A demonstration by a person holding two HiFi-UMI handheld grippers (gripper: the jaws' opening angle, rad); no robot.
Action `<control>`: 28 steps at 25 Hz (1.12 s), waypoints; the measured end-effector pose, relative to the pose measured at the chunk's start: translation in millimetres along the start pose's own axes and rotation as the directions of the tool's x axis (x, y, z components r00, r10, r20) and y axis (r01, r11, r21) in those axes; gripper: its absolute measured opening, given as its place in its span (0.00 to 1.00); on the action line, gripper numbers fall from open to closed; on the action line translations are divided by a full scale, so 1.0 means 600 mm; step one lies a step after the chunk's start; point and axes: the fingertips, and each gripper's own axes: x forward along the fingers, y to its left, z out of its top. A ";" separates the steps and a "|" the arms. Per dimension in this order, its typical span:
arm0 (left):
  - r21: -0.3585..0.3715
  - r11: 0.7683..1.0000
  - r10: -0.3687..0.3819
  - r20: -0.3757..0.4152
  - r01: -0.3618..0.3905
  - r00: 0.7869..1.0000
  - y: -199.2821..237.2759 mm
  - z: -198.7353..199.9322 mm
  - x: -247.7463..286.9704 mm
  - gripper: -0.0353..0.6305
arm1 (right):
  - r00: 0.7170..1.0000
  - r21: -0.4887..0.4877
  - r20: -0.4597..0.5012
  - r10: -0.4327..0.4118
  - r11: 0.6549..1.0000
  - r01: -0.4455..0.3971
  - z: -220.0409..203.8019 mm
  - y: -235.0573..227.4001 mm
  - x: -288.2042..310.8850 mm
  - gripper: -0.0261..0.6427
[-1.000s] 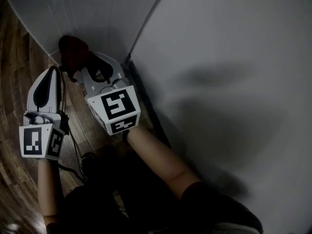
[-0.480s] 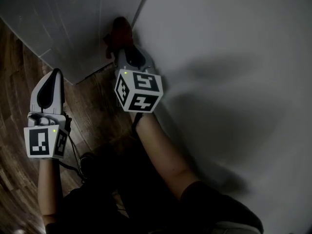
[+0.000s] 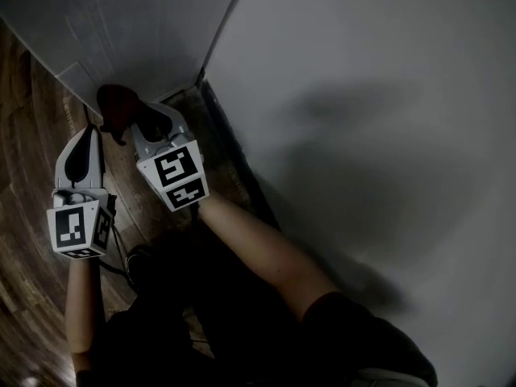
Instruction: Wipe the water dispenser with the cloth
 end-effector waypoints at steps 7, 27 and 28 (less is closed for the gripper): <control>-0.034 0.999 0.016 -0.048 -0.018 0.999 0.017 -0.035 0.011 0.08 | 0.981 -0.022 -0.168 0.096 0.995 -0.101 -0.100 0.033 0.051 0.13; -0.040 0.994 -0.101 -0.103 0.098 0.990 -0.053 -0.090 0.078 0.08 | 0.873 0.079 -0.277 -0.402 0.896 0.437 -0.166 -0.212 -0.011 0.13; -0.042 0.994 -0.106 -0.103 0.102 0.989 -0.056 -0.091 0.079 0.08 | 0.864 0.099 -0.282 -0.417 0.883 0.459 -0.167 -0.220 -0.015 0.13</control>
